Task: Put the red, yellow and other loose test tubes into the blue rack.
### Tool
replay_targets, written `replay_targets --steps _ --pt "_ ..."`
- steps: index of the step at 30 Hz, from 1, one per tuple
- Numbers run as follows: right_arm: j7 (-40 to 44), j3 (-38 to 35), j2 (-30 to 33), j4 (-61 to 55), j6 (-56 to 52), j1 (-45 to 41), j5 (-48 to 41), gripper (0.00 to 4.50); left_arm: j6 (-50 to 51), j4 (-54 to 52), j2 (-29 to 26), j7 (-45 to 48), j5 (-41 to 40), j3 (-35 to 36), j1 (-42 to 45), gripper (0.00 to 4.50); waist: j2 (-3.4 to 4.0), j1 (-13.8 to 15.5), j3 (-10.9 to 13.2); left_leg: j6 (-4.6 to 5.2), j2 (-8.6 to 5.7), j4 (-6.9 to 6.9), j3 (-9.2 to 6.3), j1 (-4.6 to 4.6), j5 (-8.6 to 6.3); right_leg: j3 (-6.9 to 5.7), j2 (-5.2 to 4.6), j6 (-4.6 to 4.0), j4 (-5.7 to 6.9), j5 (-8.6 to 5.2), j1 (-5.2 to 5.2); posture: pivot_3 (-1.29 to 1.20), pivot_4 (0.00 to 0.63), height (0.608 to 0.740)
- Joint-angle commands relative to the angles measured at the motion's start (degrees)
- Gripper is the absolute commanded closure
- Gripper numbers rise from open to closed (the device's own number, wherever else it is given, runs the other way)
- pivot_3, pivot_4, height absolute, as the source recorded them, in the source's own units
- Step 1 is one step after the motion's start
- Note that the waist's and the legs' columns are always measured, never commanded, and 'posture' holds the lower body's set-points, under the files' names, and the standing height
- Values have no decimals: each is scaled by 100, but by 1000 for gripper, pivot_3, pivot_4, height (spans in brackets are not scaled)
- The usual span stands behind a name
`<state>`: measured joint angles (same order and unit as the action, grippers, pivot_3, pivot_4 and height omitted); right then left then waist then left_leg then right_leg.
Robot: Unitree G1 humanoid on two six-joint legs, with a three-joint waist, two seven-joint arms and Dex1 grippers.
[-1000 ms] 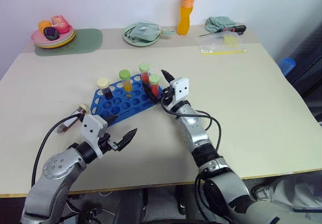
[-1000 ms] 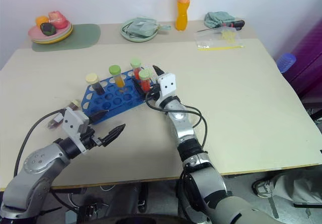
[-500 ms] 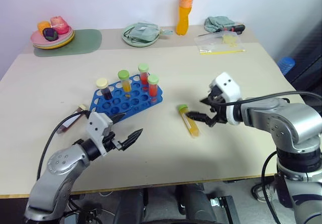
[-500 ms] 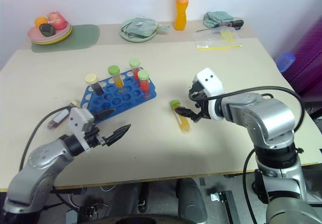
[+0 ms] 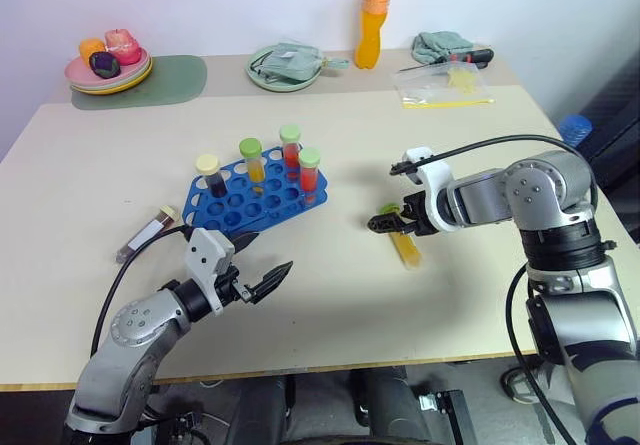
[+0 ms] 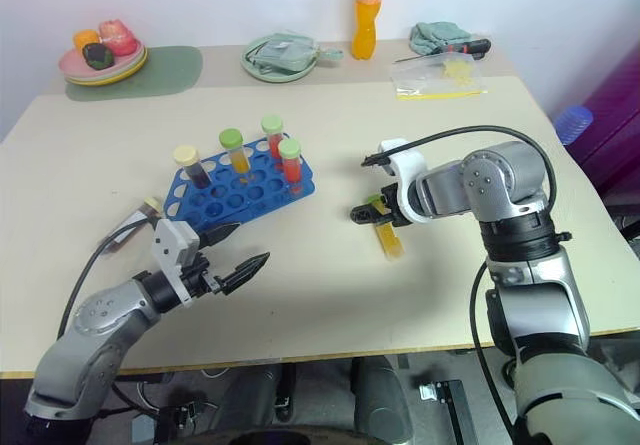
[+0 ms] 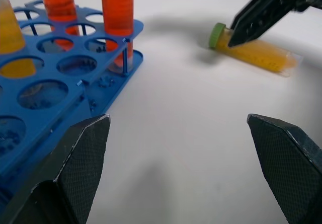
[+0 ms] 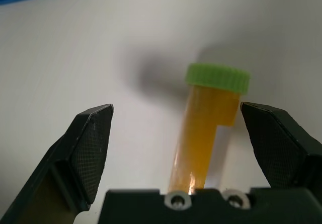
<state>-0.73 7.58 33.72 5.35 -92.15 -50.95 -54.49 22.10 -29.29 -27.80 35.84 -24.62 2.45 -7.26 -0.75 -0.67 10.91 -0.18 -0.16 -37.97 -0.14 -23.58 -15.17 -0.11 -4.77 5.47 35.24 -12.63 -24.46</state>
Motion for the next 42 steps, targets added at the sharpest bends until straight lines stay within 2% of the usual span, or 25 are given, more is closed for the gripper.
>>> replay_targets --steps 1,5,6,8,13,14,16,18,21,24,26,30,35,42 --pt "-638 151 174 122 -35 -140 -428 37 -91 -293 47 -92 -5 20 -95 0 0 0 0 0 0 0 0 0 0 0 0 0 0 0 0 0 150 740" --pt "-1135 386 436 163 -35 -135 -1061 37 -57 -356 59 -142 0 2 -119 0 0 9 0 0 0 0 -2 0 0 0 2 0 0 0 0 0 150 740" --pt "-1259 424 482 174 -35 -140 -1236 262 -48 -361 61 -154 0 -8 -110 0 0 8 0 0 0 -1 -1 0 0 0 1 0 0 0 1 0 150 740" --pt "-1480 484 555 196 -35 -152 -1563 877 -31 -377 65 -172 -3 -19 -101 0 0 -1 0 0 0 -1 -1 0 0 0 2 0 -1 0 1 0 150 740" --pt "-2135 612 619 254 -35 -205 -2362 3456 15 -335 78 -191 -19 -62 0 0 0 -8 0 1 2 0 -1 0 0 0 7 1 -1 0 1 0 150 740" --pt "-2208 621 610 243 -35 -273 -2531 3727 12 -316 71 -190 -19 -52 16 0 0 -7 0 1 3 0 -1 0 0 0 7 1 -1 0 1 0 150 740" --pt "-2158 237 347 -203 -34 -313 -2335 3727 0 -280 47 -197 -18 9 14 0 0 -7 0 1 3 0 -1 0 0 0 7 1 -1 0 0 0 150 740" --pt "-1655 -207 47 -942 523 -148 -2343 3727 -54 -219 22 -234 13 141 -51 0 1 -18 0 2 4 0 -1 0 -1 0 9 2 -1 0 -1 0 150 740" --pt "144 -61 25 -2752 2656 474 -1047 3727 -293 -78 122 -418 127 372 -183 0 1 -8 0 13 11 3 -5 -1 -7 -3 18 27 -1 7 -4 0 150 740" --pt "1603 613 -213 -3294 5039 1180 691 3727 -627 149 218 -522 309 499 -349 0 -3 4 -3 20 9 3 -13 -1 -11 -8 17 49 -1 -4 1 0 150 740" --pt "1846 939 -797 -2922 6151 1431 1508 3727 -970 378 290 -634 560 531 -406 0 -5 -13 -4 20 6 1 -6 2 -12 -5 13 49 -3 -4 4 0 150 740" --pt "1976 1402 -2029 -1432 7929 1426 2945 3727 -1448 771 483 -792 685 708 -376 0 -4 -34 -4 10 6 -4 2 13 -5 0 15 21 8 -8 4 0 150 740" --pt "2272 1479 -3172 40 8927 1314 3575 3727 -1699 906 566 -763 585 870 -385 0 -3 -13 -3 6 7 -1 -2 13 -3 -1 11 21 16 -6 1 0 150 740" --pt "2532 1333 -3905 1362 9631 1173 4110 3727 -1551 569 648 -751 285 973 -580 0 -3 -29 -3 3 2 1 -6 14 -4 -1 0 16 21 -6 0 0 150 740"
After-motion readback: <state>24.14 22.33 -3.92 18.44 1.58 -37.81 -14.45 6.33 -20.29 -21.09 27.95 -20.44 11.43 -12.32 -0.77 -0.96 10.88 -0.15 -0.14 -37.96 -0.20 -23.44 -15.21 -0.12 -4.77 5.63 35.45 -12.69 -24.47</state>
